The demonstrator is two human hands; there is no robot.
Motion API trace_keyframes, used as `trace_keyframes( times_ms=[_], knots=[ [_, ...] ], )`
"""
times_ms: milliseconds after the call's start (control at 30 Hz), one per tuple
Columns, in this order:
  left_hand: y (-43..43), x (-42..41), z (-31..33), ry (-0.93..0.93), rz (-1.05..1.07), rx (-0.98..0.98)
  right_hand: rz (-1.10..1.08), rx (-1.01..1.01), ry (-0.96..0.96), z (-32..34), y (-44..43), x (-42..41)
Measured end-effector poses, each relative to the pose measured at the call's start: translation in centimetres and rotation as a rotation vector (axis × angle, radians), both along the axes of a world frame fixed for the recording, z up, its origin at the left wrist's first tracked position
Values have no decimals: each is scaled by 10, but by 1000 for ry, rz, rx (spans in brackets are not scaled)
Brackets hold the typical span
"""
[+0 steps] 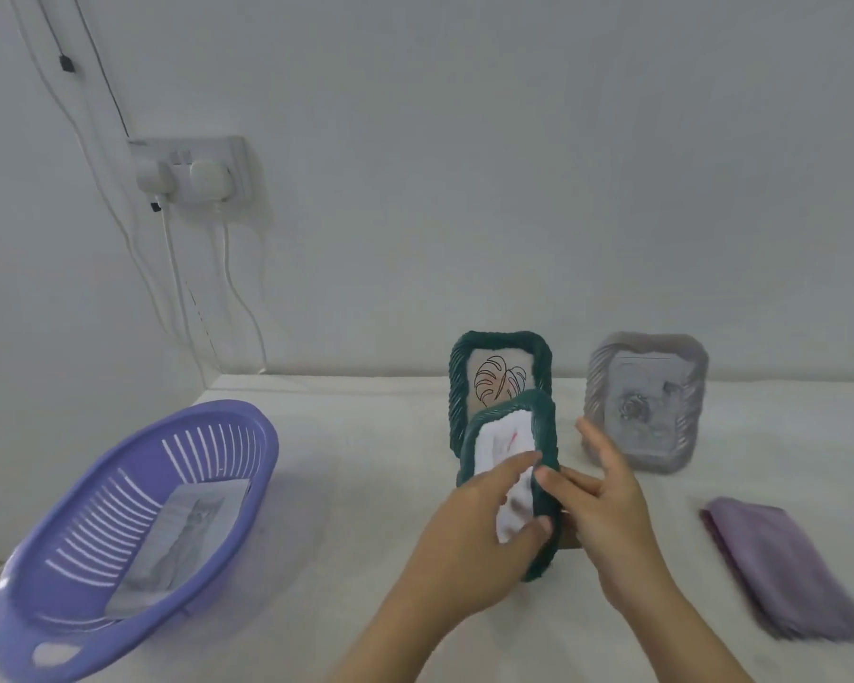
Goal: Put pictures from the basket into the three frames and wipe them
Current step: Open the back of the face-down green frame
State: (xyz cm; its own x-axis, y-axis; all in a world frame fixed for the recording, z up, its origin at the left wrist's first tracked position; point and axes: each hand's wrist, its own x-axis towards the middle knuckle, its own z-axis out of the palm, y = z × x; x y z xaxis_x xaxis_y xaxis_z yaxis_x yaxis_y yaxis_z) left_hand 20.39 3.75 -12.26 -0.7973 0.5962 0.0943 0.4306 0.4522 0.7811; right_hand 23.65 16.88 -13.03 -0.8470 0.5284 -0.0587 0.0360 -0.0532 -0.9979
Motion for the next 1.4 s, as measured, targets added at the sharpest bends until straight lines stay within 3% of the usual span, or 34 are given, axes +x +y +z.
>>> trace_keyframes(
  times_ms=[100,233,300,433,533,633,800,900,1100,1400],
  knots=[
    [10,10,-4,54,54,-30,29,-120,-8,0,-3,7],
    [5,11,-7,55,169,85,144,-234,21,0,-4,12],
    [-2,9,-4,32,232,135,92,-128,64,1,0,18],
    [-21,4,-3,-117,335,186,-212,170,194,-5,22,28],
    [-32,3,-5,-290,399,297,-232,186,47,-19,39,26],
    [-34,6,-10,-498,435,465,-32,94,-156,-39,38,23],
    [-31,15,-28,-615,477,647,46,65,-151,-57,18,26],
    [-31,14,-40,-578,442,571,-25,118,-116,-60,20,27],
    [-38,-2,-65,-220,406,249,-13,266,-143,-70,27,32],
    [-43,-3,-92,-119,265,31,33,541,-152,-91,21,43]
  ],
)
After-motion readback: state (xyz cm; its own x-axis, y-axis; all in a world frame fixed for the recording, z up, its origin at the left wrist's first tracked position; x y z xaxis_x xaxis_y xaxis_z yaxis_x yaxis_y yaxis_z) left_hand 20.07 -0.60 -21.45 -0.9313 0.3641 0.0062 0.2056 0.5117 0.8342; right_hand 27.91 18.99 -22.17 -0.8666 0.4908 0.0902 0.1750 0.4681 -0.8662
